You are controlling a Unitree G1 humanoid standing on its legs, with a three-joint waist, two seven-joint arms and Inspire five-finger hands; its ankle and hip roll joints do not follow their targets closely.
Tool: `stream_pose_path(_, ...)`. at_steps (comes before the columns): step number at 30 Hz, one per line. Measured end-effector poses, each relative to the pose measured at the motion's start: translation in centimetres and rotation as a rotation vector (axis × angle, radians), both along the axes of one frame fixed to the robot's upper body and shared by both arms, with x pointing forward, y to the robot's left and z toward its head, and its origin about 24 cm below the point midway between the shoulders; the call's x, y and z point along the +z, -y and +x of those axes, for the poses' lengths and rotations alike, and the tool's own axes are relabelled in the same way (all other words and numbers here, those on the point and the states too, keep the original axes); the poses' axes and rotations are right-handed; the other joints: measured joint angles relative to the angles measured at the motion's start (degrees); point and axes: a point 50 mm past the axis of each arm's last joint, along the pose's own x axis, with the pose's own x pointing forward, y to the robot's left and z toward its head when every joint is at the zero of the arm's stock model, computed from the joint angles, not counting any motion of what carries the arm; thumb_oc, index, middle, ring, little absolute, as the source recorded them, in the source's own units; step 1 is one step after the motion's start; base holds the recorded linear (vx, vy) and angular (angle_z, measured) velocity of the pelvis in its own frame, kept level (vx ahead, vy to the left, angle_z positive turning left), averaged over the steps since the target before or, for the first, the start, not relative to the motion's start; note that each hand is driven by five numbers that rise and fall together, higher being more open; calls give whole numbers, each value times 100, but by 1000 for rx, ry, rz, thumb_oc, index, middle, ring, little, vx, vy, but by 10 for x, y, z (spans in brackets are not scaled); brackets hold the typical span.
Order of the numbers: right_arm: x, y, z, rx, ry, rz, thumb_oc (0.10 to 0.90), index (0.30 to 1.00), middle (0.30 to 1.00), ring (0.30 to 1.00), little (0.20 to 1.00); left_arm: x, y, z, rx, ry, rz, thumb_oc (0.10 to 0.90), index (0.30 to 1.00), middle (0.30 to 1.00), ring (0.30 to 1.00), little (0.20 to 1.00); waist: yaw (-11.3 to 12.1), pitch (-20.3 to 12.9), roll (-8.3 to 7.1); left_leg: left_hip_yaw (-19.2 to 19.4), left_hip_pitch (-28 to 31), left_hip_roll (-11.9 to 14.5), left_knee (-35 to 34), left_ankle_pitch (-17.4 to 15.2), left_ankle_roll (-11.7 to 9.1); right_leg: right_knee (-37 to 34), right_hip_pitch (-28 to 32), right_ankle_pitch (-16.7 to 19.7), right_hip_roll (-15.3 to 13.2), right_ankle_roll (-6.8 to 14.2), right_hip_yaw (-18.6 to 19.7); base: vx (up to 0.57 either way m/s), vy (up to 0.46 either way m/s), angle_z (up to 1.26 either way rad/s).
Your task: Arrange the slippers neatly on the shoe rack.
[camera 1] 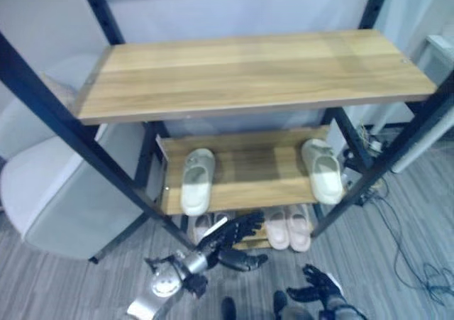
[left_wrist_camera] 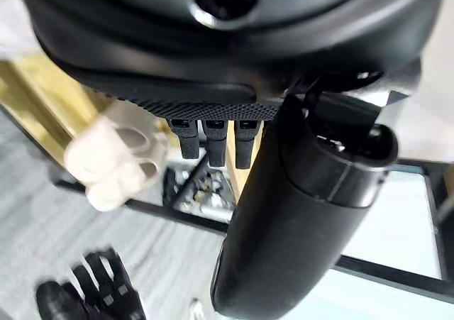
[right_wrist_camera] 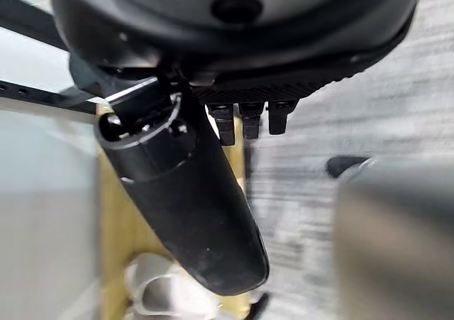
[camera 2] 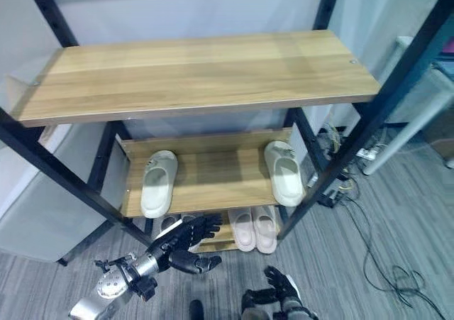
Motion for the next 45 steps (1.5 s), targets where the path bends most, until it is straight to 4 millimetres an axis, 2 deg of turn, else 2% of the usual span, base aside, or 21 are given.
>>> stream_pose_path(2, -1, -2, 0, 0, -4, 5, 800, 900, 900, 900, 900, 2, 4, 2, -13, -2, -31, 800, 900, 900, 900, 900, 17, 0, 18, -17, 19, 0, -4, -24, -15, 46, 32, -7, -141, 10, 160, 82, -85, 1)
stream_pose_path(4, -3, -6, -6, 5, -25, 15, 800, 900, 900, 900, 900, 7, 4, 7, -20, 17, -28, 800, 900, 900, 900, 900, 14, -10, -12, -115, 21, -22, -4, 13, -72, -597, 318, 107, -291, 22, 253, 139, -123, 20)
stream_pose_path(5, -4, -8, -11, -1, -28, 25, 800, 900, 900, 900, 900, 9, 3, 8, -14, 26, -25, 800, 900, 900, 900, 900, 5, -29, -80, -185, 35, -54, -7, 31, -157, -851, 463, 217, -317, 30, 295, 149, -108, 36)
stream_pose_path(6, -6, -9, -13, 0, -37, 24, 800, 900, 900, 900, 900, 11, 2, 12, 13, 51, -7, 800, 900, 900, 900, 900, -38, -51, -108, -288, 89, -16, -10, 34, -255, -1262, 785, 292, -265, 29, 245, 102, -74, 29)
stream_pose_path(10, -5, -2, -13, 16, -40, -6, 800, 900, 900, 900, 900, 25, -1, 21, 68, 160, 30, 800, 900, 900, 900, 900, -61, -115, -14, -318, 128, 215, -32, 41, -427, -1625, 1013, 425, -44, -106, 187, 86, -100, 5)
stream_pose_path(11, -4, 5, -15, 34, -46, -39, 800, 900, 900, 900, 900, 36, -4, 31, 102, 265, 99, 800, 900, 900, 900, 900, -104, -119, -9, -375, 137, 302, -32, 50, -468, -1629, 1064, 428, 65, -120, 110, 113, -115, 10)
stream_pose_path(15, -4, 27, -28, -11, -70, -86, 800, 900, 900, 900, 900, 79, -33, 62, 315, 562, 260, 800, 900, 900, 900, 900, -118, -210, -57, -393, 192, 397, -32, 61, -546, -1639, 1118, 418, 168, -133, 93, 72, -85, 2)
stream_pose_path(16, -4, 30, -38, -27, -81, -88, 800, 900, 900, 900, 900, 95, -47, 68, 397, 681, 356, 800, 900, 900, 900, 900, -123, -297, -97, -406, 190, 412, -35, 57, -561, -1673, 1119, 395, 173, -178, 86, 125, -83, 4)
stream_pose_path(19, -6, 29, -59, -35, -110, -78, 800, 900, 900, 900, 900, 106, -68, 70, 535, 783, 440, 800, 900, 900, 900, 900, -124, -573, -162, -430, 189, 410, -37, 25, -593, -1675, 1121, 319, 169, -185, 76, 71, -54, 4)
stream_pose_path(22, -10, 26, -73, -45, -149, -67, 800, 900, 900, 900, 900, 108, -85, 71, 597, 857, 575, 800, 900, 900, 900, 900, -122, -742, -219, -431, 187, 387, -37, 24, -590, -1674, 1116, 342, 150, -213, 75, 20, -27, 1)
stream_pose_path(28, -9, 23, -66, -14, -127, -70, 800, 900, 900, 900, 900, 88, -112, 77, 607, 868, 885, 800, 900, 900, 900, 900, -146, -865, -180, -443, -223, 317, -37, 127, -567, -1674, 712, 467, 88, -208, 73, -8, 7, 1)
stream_pose_path(35, -8, 23, -62, 14, -107, -90, 800, 900, 900, 900, 900, 78, -114, 75, 550, 893, 1059, 800, 900, 900, 900, 900, -149, -870, -163, -436, -444, 284, -38, 181, -531, -1674, 498, 515, 44, -189, 75, 29, 18, 1)
stream_pose_path(45, -3, 21, -54, 13, -64, -95, 800, 900, 900, 900, 900, 68, -119, 77, 519, 858, 1146, 800, 900, 900, 900, 900, -293, -869, -160, -326, -636, 257, -38, 188, -514, -1672, 246, 580, 40, -192, 121, 0, 26, -5)
